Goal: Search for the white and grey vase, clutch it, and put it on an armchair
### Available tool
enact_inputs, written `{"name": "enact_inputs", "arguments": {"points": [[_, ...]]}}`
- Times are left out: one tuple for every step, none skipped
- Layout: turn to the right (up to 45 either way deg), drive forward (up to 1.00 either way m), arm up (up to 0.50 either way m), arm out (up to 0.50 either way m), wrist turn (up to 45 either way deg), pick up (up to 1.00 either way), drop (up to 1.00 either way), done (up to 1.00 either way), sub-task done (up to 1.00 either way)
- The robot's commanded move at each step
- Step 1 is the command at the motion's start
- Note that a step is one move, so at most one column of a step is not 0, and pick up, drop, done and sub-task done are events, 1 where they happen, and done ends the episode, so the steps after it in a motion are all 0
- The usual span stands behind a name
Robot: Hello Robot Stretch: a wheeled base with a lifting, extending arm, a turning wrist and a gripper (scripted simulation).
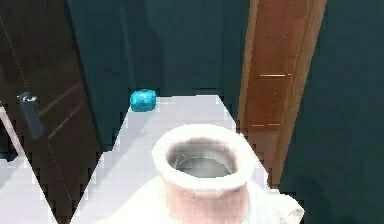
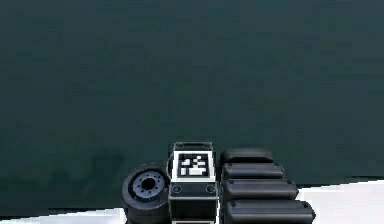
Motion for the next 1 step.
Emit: {"name": "enact_inputs", "arguments": {"points": [[6.0, 0.0, 0.0, 0.0, 0.0, 0.0, 0.0, 0.0, 0.0]]}}
